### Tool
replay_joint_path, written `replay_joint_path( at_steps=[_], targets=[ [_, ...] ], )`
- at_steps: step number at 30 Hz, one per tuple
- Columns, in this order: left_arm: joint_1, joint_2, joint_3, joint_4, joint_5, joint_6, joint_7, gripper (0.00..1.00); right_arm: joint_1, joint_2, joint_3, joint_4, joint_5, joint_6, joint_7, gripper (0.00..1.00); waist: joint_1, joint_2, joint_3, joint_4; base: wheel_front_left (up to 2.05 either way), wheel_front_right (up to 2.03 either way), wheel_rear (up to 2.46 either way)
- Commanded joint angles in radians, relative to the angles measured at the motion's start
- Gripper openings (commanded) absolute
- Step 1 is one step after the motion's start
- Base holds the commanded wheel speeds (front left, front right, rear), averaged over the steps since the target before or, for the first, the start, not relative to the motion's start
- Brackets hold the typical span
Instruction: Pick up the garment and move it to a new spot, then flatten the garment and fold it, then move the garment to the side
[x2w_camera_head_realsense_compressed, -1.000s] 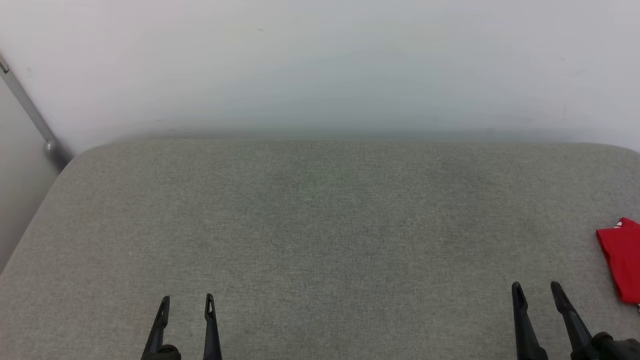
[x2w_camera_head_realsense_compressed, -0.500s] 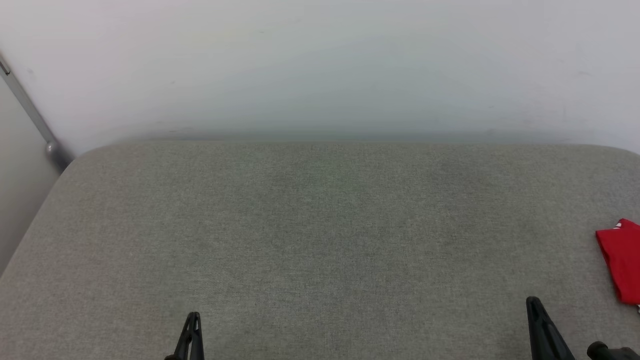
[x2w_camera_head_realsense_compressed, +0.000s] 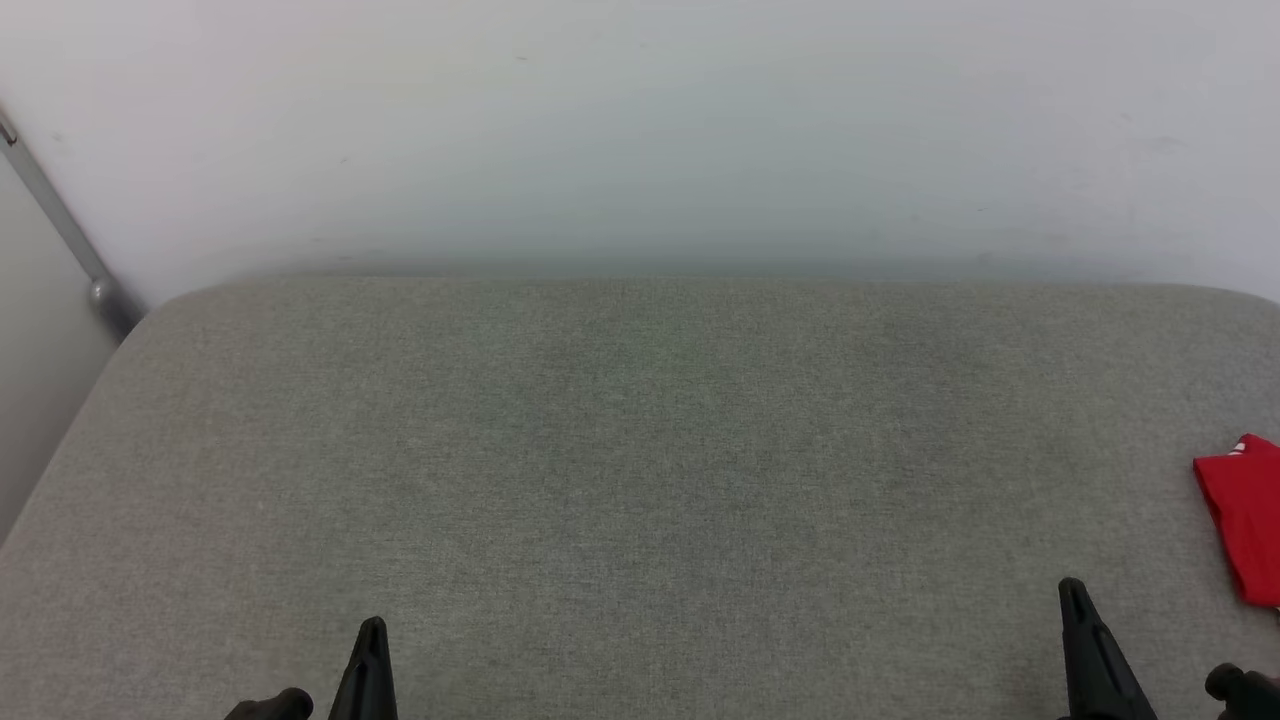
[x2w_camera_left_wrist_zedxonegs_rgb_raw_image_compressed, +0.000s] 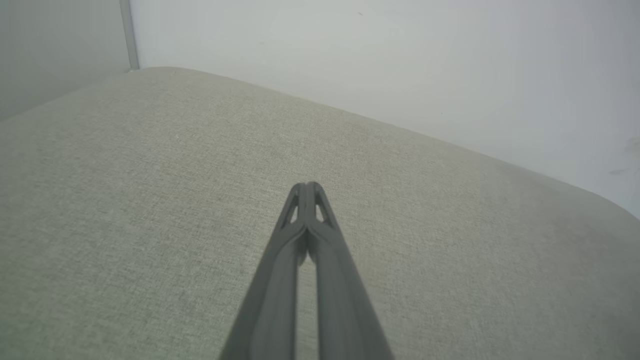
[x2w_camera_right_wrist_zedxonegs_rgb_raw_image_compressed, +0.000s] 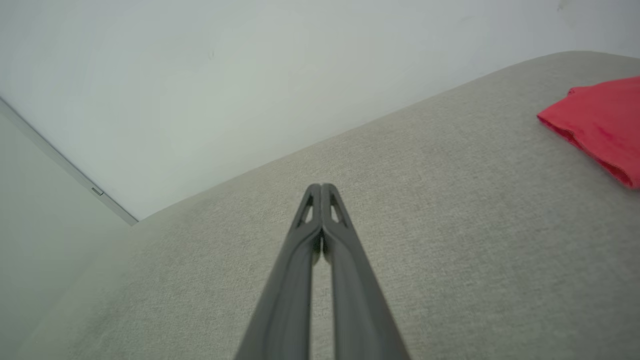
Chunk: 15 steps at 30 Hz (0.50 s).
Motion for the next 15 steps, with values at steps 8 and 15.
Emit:
replay_joint_path(
  at_steps=[8, 15],
  targets=[
    [-0.064, 0.014, 0.015, 0.015, -0.185, -0.030, 0.031, 0.00, -0.060, -0.015, 0.000, 0.009, 0.167, 0.000, 0.032, 0.00, 0.0000, 0.0000, 0.004, -0.003, 0.00, 0.00, 0.00],
    [-0.091, 0.018, 0.023, 0.032, -0.307, -0.050, 0.054, 0.00, -0.086, -0.018, -0.001, 0.023, 0.275, 0.000, 0.056, 0.00, 0.0000, 0.0000, 0.007, -0.006, 0.00, 0.00, 0.00]
  ],
)
